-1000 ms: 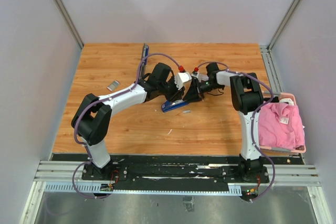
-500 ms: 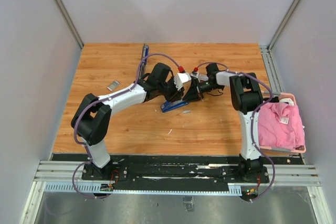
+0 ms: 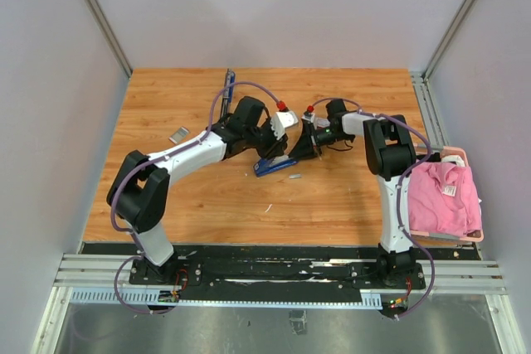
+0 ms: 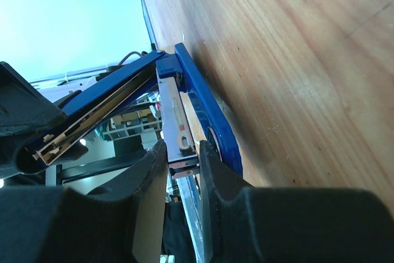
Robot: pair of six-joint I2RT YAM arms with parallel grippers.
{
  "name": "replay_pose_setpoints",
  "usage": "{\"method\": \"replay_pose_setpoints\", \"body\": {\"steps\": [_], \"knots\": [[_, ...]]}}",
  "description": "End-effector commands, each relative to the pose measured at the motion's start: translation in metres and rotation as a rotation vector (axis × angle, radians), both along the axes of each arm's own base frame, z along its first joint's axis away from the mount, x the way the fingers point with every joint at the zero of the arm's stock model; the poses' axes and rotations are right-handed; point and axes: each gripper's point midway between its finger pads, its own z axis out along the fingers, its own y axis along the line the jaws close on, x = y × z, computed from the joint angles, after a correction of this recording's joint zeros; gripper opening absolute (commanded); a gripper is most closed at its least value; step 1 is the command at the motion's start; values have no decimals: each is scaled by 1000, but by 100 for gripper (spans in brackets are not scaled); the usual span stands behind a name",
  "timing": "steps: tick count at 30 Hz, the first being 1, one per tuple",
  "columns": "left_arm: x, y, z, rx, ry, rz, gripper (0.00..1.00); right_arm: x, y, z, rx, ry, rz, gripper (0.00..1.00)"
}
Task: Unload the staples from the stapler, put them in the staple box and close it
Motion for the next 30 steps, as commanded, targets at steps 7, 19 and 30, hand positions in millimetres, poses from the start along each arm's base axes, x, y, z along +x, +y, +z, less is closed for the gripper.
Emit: {"method": "replay_pose_setpoints", "body": {"steps": [7, 19, 30], "knots": [[10, 19, 49, -129, -101, 38, 0, 19, -27, -4, -64, -44, -87, 0], [17, 52, 49, -125, -111, 119, 0, 25, -40, -7, -84, -44, -123, 1], [3, 90, 34, -77, -96, 161, 0, 35, -61, -9, -123, -47, -184, 1]]}}
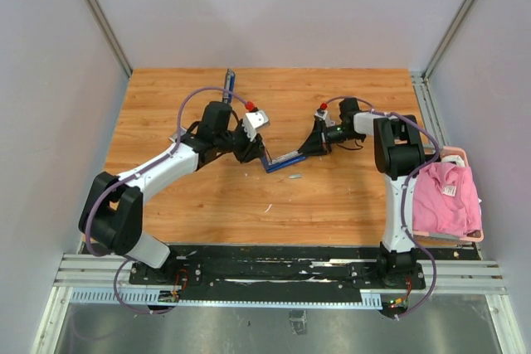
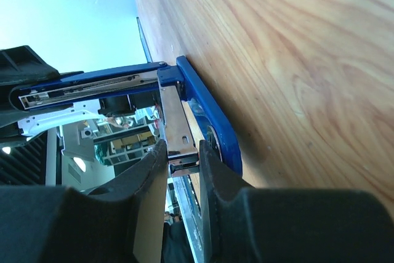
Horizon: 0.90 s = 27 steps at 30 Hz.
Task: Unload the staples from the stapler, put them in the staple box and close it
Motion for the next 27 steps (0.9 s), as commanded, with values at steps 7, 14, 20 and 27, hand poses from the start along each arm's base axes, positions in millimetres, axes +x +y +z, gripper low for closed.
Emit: {"method": "replay_pose_setpoints", "body": {"steps": [7, 14, 20, 27], "knots": [[-3, 52, 3, 44, -74, 105, 1, 19, -38, -5, -99, -33, -111, 0], [-13, 68, -22, 106, -58, 113, 6, 22, -42, 2, -105, -56, -121, 0], [-18, 79, -44, 164, -46, 128, 11, 25, -47, 9, -102, -75, -133, 1], [-17, 92, -56, 211, -53, 181, 22, 26, -51, 9, -102, -73, -143, 1]]}}
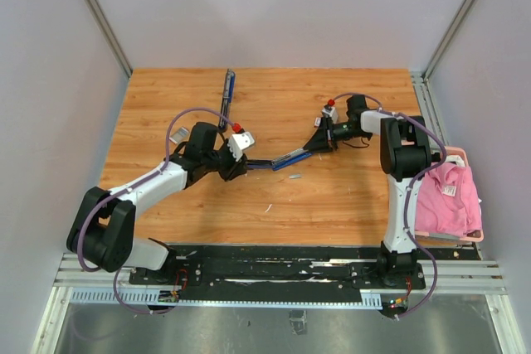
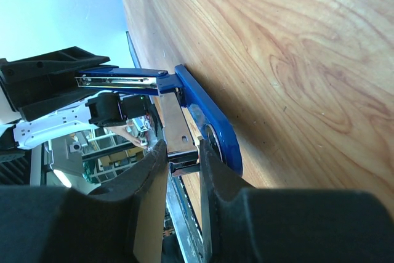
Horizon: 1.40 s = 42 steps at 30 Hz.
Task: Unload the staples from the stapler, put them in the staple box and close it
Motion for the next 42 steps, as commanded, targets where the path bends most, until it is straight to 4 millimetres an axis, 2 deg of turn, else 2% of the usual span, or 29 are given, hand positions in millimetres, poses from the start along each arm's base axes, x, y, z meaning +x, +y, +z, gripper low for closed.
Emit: {"method": "replay_pose_setpoints", "body": {"steps": [1, 15, 29, 35, 42], "knots": [[14, 35, -6, 107, -64, 135, 23, 15, -31, 2, -61, -36, -84, 0], [5, 60, -41, 241, -31, 165, 32, 17, -32, 7, -58, -47, -89, 0], [-1, 71, -54, 298, -13, 175, 48, 18, -34, 12, -49, -56, -93, 0], [0, 70, -49, 292, -6, 179, 50, 18, -34, 15, -42, -62, -91, 0], [6, 58, -24, 234, -27, 162, 64, 16, -34, 19, -39, -78, -85, 1]]}}
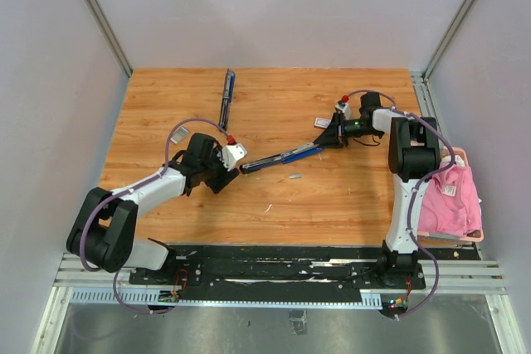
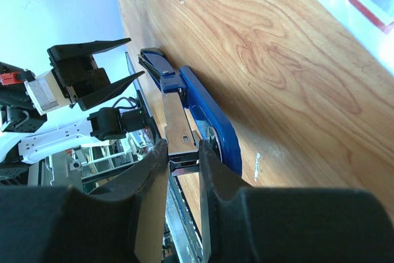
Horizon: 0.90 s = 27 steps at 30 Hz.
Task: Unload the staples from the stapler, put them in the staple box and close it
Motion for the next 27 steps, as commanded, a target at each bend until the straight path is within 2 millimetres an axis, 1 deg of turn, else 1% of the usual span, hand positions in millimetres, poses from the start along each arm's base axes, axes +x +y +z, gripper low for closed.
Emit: {"method": "replay_pose_setpoints", "body": {"steps": [1, 7, 11, 12, 15, 17, 19, 21, 27], "knots": [[15, -13, 32, -59, -43, -20, 66, 1, -3, 13, -25, -57, -3, 0], [18, -33, 51, -129, -17, -82, 80, 2, -1, 18, -16, -102, 10, 1], [18, -56, 63, -204, 30, -174, 89, 1, 4, 21, -5, -140, 30, 1], [18, -61, 64, -215, 56, -190, 91, 0, 6, 22, -3, -152, 39, 1], [24, -75, 64, -245, 134, -232, 92, -3, 12, 25, -3, -199, 67, 1], [30, -84, 61, -259, 187, -250, 92, -6, 16, 27, 2, -225, 81, 1], [36, -92, 53, -268, 248, -262, 92, -8, 18, 32, 28, -241, 93, 1], [44, -100, 55, -288, 275, -278, 92, -10, 20, 37, 52, -250, 102, 1], [48, -120, 56, -358, 347, -342, 92, -11, 22, 59, 109, -303, 111, 1]]}}
